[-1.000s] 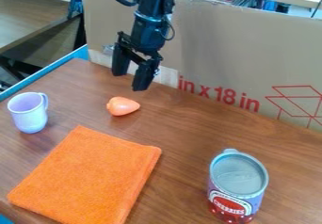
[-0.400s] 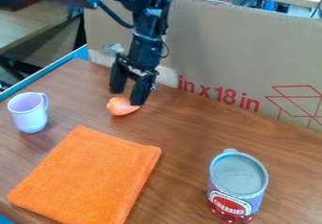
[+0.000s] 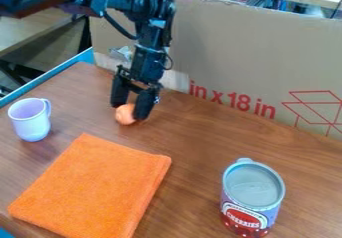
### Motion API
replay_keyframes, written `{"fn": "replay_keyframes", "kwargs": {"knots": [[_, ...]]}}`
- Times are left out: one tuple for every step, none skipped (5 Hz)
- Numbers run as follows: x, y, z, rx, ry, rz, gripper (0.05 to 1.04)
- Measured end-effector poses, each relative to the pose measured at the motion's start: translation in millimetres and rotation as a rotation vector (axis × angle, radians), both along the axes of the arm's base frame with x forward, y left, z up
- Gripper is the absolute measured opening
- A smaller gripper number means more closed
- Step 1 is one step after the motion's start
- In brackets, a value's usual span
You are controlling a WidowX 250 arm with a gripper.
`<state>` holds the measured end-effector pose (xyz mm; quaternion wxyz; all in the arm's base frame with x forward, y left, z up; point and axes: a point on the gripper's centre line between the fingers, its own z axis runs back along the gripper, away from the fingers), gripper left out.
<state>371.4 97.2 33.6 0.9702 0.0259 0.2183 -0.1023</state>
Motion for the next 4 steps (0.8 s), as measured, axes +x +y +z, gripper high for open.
{"fn": "replay_keyframes", "kwargs": {"knots": [[5, 5, -7.5, 0.031, 0.001, 0.010, 0.981], [5, 2, -9.3, 0.011, -0.031, 0.026, 0.882], [-4, -7, -4.8, -0.048, -0.096, 0.057, 0.659], [-5, -18, 26.1, -0.094, -0.214, 0.088, 0.649]]}}
